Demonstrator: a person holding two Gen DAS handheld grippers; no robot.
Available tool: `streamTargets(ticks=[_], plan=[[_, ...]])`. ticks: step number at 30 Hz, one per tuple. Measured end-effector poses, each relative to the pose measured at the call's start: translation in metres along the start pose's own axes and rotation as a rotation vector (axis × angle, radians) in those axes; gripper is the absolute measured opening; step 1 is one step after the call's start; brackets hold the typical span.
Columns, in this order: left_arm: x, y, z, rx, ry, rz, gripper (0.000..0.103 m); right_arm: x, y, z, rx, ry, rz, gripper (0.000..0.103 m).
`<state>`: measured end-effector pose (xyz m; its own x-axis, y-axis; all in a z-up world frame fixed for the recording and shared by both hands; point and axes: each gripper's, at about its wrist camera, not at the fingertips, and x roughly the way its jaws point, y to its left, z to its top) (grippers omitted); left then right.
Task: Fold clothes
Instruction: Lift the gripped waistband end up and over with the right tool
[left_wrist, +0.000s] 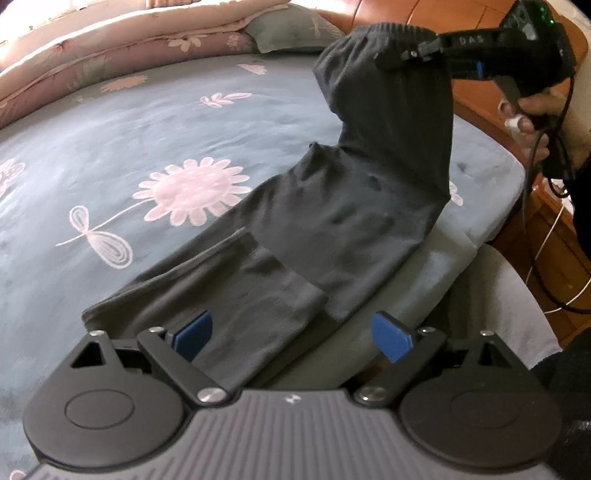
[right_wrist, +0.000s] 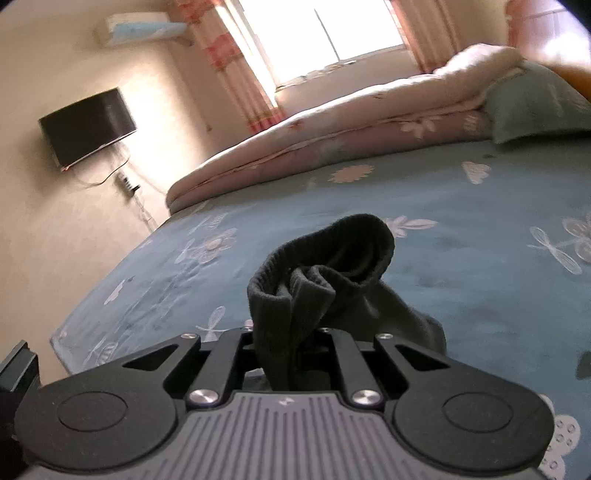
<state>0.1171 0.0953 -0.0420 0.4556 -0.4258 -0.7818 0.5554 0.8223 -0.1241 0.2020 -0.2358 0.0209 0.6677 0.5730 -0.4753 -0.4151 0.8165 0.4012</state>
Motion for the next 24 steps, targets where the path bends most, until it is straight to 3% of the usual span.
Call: streamTargets(ticks=[12, 19, 24], plan=[[-0.011, 0.017, -0.019, -0.04, 0.021, 0.046, 0.093, 0.045, 0.088, -0.007, -0.25, 0.086, 0.098, 0.011], [-0.02, 0.024, -0.036, -0.067, 0.029, 0.098, 0.093, 0.077, 0.143, -0.034, -0.441, 0.166, 0.132, 0.012], [-0.03, 0.032, -0.045, -0.106, 0.014, 0.134, 0.093, 0.089, 0.177, -0.053, -0.583, 0.173, 0.127, 0.012]])
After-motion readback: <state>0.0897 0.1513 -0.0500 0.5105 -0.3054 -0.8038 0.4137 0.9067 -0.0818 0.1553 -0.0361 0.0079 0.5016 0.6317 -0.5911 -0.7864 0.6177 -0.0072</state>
